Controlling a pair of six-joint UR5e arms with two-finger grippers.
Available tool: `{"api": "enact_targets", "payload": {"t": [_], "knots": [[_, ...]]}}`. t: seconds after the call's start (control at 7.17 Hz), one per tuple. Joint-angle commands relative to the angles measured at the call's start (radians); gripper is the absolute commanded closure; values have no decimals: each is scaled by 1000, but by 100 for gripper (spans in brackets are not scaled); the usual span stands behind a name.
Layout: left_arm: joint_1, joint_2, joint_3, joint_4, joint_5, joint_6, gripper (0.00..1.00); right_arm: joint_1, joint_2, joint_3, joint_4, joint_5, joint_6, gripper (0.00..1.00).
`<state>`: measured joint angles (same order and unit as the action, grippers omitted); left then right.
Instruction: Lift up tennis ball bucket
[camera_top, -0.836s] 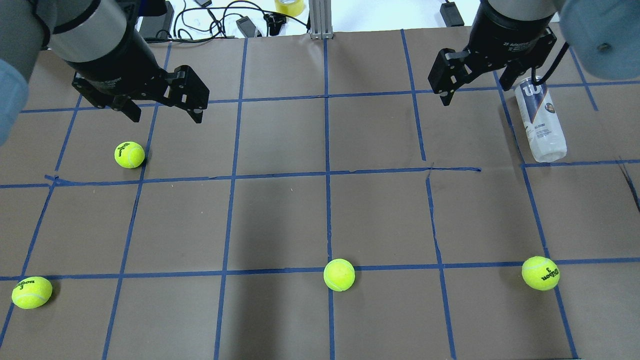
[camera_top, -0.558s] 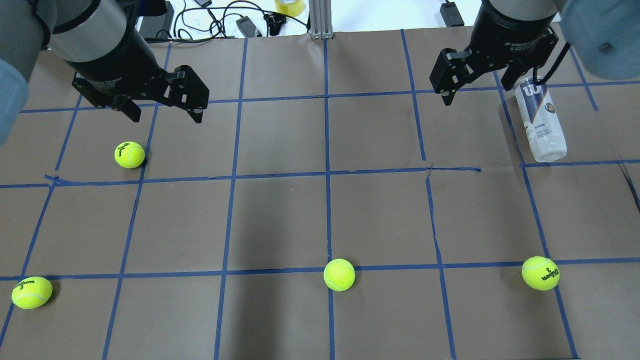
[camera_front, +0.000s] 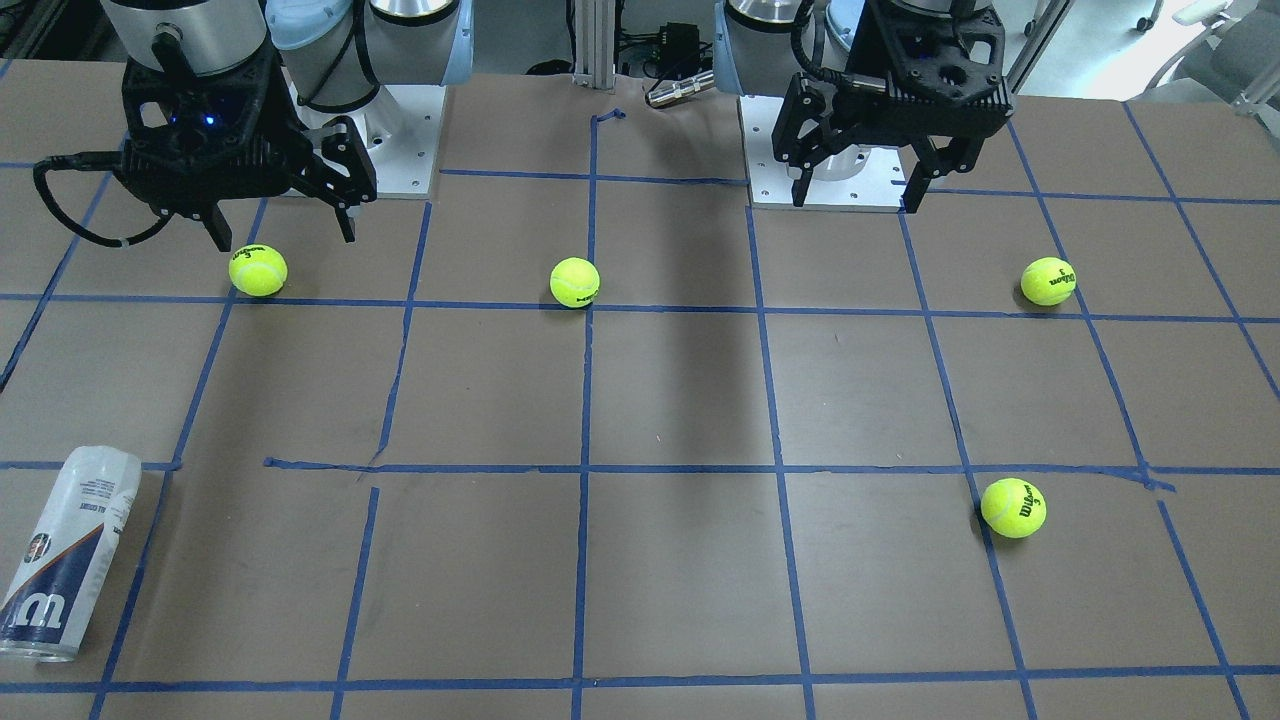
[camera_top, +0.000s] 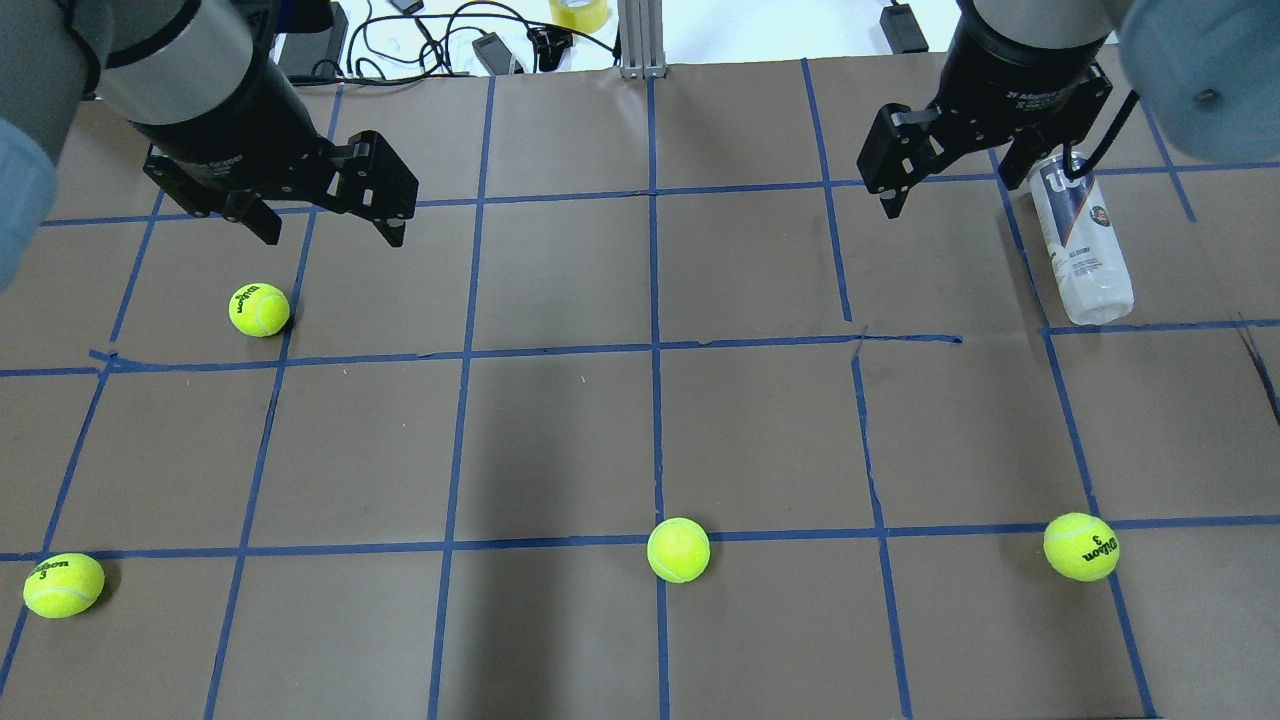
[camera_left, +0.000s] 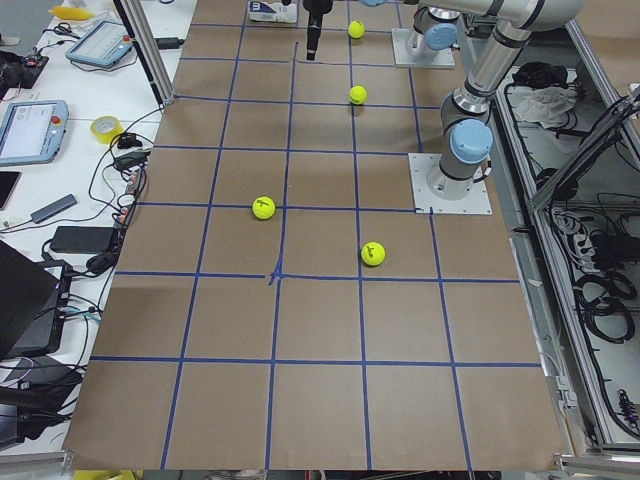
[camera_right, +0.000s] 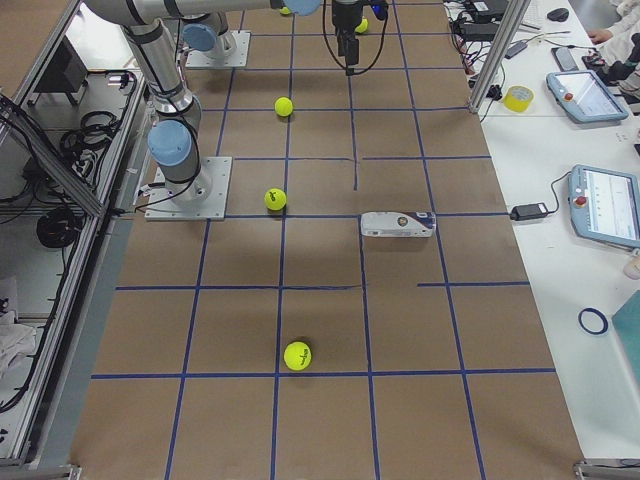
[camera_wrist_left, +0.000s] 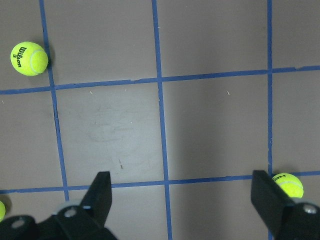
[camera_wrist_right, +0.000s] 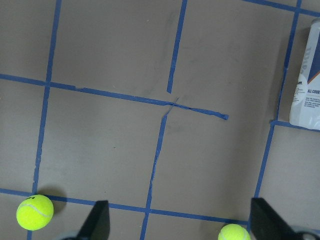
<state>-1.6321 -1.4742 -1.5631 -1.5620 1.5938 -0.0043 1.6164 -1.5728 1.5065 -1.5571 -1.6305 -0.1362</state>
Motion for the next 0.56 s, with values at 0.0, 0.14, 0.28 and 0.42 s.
{"api": "enact_targets", "payload": {"t": [0.0,0.14,0.28,0.42], "knots": [[0,0,0,-1,0,0,0,-1,2,1,-8,-6,0,0],[0,0,0,-1,2,0,0,-1,2,1,-8,-6,1,0],[0,2,0,-1,0,0,0,-3,2,1,-8,-6,3,0],[0,0,0,-1,0,0,0,-3,2,1,-6,-8,6,0]]}}
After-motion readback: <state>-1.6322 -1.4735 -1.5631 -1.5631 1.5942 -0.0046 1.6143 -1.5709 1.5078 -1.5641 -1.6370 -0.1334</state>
